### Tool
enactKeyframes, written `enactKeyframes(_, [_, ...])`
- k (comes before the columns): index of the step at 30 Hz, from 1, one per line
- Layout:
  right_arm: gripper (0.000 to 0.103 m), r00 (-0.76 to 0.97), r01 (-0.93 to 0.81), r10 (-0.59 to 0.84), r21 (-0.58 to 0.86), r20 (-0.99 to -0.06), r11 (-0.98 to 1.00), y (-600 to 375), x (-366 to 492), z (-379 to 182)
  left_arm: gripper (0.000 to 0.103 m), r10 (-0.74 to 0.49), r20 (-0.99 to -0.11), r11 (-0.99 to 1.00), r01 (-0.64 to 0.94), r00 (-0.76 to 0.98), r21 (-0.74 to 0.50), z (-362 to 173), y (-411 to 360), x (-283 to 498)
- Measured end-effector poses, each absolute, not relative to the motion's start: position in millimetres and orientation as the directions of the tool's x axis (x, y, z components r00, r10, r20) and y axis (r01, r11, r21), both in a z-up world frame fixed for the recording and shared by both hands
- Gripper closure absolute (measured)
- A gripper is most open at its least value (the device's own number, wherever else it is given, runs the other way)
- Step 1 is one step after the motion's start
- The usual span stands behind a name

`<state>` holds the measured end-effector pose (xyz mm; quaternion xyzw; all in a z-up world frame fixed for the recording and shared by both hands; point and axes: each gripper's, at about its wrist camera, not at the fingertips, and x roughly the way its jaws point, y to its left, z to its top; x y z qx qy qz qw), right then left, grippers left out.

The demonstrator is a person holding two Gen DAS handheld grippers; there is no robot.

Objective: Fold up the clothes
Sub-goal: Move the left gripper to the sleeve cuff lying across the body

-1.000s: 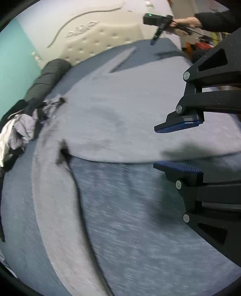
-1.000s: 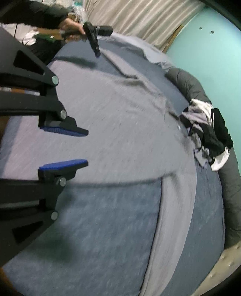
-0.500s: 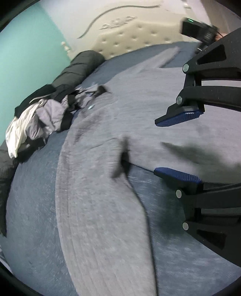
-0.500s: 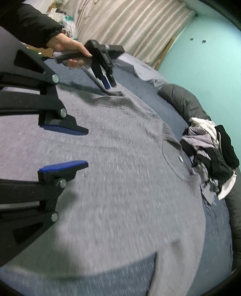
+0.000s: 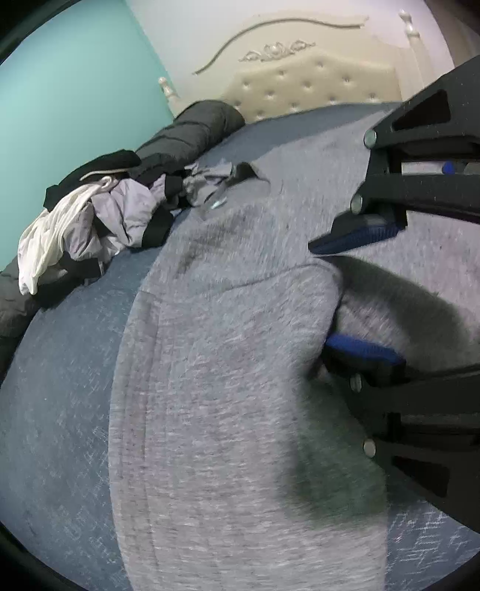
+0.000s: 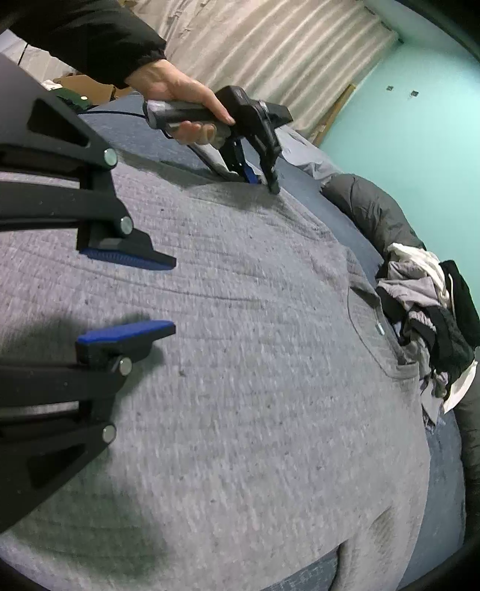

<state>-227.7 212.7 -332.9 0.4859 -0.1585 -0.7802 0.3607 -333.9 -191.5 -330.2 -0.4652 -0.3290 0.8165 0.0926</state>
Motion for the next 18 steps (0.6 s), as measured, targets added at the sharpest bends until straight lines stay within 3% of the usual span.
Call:
enactKeyframes(1, [0.075,-0.265,0.407,-0.719,0.601,-0.643,-0.688,213,-227,-334,0.088,0.44,-0.711,-0.778,0.163,-0.548,-0.607,-331,-191,-334])
enactKeyframes(3, [0.075,-0.259,0.403,-0.722,0.607,-0.642,-0.684,214,-227,-336,0.092,0.392,-0.742,-0.81,0.178,-0.544,-0.558,-332,-194,-335])
enactKeyframes(12, [0.075,-0.235,0.407,-0.728,0.615,-0.644,-0.675,212,-224,-342,0.092,0.252,-0.818,-0.919,0.137,-0.517,-0.37,-339,-194,-339])
enactKeyframes(18, [0.075,-0.235,0.401,-0.731,0.621,-0.641,-0.673,213,-226,-342,0.087,0.282,-0.792,-0.911,0.108,-0.541,-0.398,-324,-206,-319])
